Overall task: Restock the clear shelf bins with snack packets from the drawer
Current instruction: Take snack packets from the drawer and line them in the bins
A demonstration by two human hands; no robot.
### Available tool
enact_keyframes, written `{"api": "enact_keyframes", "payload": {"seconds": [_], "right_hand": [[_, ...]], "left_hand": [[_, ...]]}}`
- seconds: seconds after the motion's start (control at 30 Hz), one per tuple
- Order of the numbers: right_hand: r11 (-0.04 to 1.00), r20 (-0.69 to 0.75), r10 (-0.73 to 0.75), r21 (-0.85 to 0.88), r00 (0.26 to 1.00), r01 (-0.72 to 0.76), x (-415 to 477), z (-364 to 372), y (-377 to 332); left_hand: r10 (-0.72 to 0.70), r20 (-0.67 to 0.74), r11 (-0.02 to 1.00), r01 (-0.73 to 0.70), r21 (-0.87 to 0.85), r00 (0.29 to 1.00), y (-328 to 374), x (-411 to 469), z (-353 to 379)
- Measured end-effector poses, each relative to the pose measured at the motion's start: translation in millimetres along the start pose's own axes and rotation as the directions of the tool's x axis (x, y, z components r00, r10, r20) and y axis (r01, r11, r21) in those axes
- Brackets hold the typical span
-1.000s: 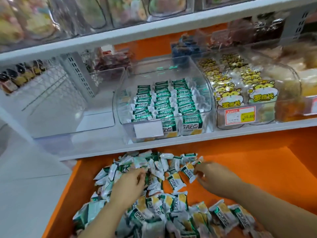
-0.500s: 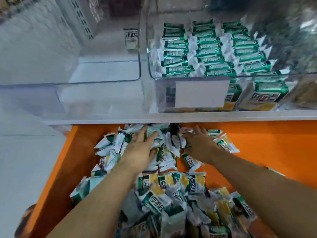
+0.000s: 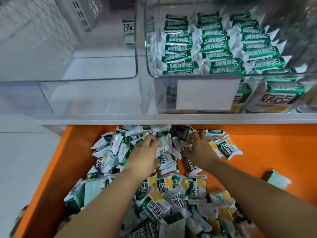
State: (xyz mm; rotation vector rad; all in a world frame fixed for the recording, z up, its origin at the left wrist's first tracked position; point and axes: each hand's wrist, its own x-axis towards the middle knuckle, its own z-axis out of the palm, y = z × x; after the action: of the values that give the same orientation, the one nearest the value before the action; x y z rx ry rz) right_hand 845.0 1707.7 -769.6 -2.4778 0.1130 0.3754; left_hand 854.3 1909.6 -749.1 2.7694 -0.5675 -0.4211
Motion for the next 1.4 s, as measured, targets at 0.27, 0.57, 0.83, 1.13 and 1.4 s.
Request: {"api": "enact_keyframes", "payload": {"seconds": [0.27, 0.57, 0.83, 1.13, 1.4], "right_hand": [[0.997, 0.160, 0.076, 0.018, 0.984, -0.079, 25.9, -0.4, 8.0], [0.966, 0.378, 0.109, -0.257, 0.919, -0.009, -4.8, 30.4, 12.9], [0.922, 0.407, 0.127, -0.384, 0.905, 0.043, -22.1, -16.0, 12.4], [0.990, 0.126, -0.096, 0.117, 0.987, 0.081, -97.8, -98.5, -26.6], [0.903, 0.175, -0.264, 0.391, 0.948, 0.180, -177.7, -158.4, -78.8]], "left_hand": [[-0.027, 0.114, 1.000, 0.028, -0.005, 0.993, -3.8, -0.8, 4.8], [-0.027, 0.098, 0.998, 0.034, -0.061, 0.995, -4.4, 0.6, 8.3], [-0.089, 0.154, 0.989, 0.107, -0.107, 0.984, 6.3, -4.4, -9.4], [-0.193, 0.192, 0.806, 0.267, -0.529, 0.962, 52.1, -52.6, -68.0], [-0.197, 0.281, 0.567, 0.343, -0.749, 0.939, 86.0, -93.4, -124.1]]}}
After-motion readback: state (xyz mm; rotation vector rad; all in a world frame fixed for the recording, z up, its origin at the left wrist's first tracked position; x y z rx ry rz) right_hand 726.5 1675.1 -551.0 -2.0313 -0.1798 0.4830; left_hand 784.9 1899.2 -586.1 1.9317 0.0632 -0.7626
